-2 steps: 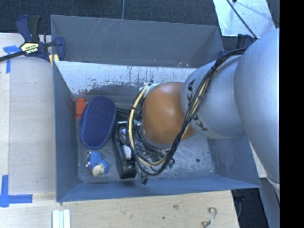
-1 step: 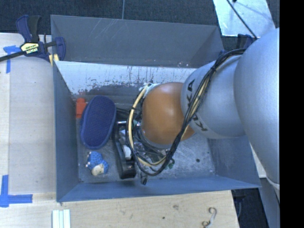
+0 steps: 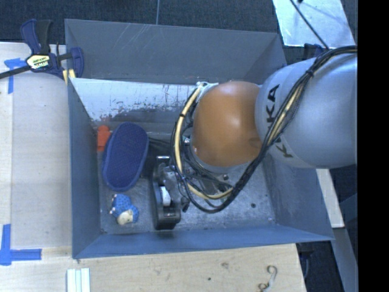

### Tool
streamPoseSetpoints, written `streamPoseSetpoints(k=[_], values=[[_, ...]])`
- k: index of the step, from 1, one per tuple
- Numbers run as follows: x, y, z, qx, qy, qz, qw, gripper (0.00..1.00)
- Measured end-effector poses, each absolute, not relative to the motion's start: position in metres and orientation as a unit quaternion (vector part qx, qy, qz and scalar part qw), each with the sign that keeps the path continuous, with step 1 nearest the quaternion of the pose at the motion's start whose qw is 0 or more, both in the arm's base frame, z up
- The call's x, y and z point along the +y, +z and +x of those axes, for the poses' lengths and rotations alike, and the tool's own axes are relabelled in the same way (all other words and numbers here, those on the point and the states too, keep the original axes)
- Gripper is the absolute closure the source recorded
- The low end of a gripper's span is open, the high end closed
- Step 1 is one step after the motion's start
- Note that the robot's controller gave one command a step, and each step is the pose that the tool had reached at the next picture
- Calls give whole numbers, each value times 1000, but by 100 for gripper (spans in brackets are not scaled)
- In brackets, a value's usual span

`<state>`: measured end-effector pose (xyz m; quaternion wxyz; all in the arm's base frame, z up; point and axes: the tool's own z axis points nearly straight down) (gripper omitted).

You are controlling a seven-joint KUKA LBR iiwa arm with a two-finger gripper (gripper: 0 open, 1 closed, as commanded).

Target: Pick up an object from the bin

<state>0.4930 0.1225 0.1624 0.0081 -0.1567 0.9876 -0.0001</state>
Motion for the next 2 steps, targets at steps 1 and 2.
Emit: streamPoseSetpoints(k=[1, 2], values=[[123, 126, 491, 990, 1, -143, 4, 100], [79, 202, 529, 961, -1, -276, 5, 100]])
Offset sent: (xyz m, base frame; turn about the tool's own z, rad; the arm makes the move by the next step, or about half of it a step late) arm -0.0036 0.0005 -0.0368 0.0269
